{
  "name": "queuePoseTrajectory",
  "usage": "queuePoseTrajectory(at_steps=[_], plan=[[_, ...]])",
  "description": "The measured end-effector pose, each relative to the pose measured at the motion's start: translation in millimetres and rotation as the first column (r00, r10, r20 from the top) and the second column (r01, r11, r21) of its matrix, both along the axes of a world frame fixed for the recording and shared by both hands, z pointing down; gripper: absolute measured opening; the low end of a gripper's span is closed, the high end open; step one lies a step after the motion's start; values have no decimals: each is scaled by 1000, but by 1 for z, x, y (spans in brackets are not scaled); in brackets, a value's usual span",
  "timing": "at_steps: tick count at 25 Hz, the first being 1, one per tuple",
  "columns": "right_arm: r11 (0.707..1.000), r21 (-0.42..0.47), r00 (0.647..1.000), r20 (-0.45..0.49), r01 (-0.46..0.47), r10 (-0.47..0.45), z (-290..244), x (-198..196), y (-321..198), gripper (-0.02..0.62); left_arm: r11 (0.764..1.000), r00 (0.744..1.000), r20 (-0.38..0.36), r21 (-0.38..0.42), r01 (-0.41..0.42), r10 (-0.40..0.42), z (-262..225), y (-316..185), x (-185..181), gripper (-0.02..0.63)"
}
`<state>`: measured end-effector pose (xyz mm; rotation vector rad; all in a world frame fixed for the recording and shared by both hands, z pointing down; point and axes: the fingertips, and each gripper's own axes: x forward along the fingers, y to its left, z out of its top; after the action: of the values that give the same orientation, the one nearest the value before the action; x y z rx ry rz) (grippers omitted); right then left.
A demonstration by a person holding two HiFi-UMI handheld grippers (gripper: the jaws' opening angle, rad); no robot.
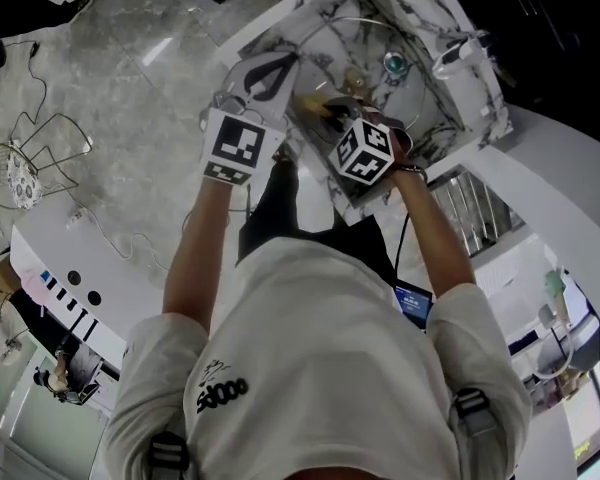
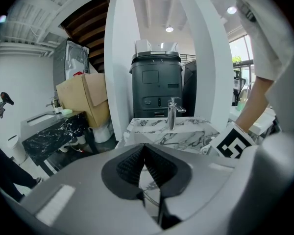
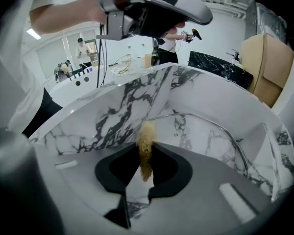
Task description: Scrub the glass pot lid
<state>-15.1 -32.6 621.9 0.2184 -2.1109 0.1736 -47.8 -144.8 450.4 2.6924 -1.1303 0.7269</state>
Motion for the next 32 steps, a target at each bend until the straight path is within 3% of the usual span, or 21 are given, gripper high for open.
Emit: queuePoseTrajectory(at_steps=[5,9,15,20,27,32], plan=[[992,-31,991,-40,126,-127,1,13,22,54,1000,1000,-2,-12,-12,12,2,0,4,11],[968,-55,965,-85,244,-248,3,31,40,54,999,1000,-11,-30,-29,29,6,5,12,11],[919,-95,907,-152,382,-393,6,61,63,54,997,998,-3,-46,-56,56,13,12,21,11],[860,-79,826,-245,504,-507,6,88,68,54,996,997,0,-46,-77,77,13,18,30,11],[819,-149,745,-351,553,-567,6,139,59,53,993,993,-5,-38,-115,114,9,22,52,11],[815,-158,714,-410,558,-568,6,166,49,54,988,989,-12,-37,-149,148,10,27,68,11]])
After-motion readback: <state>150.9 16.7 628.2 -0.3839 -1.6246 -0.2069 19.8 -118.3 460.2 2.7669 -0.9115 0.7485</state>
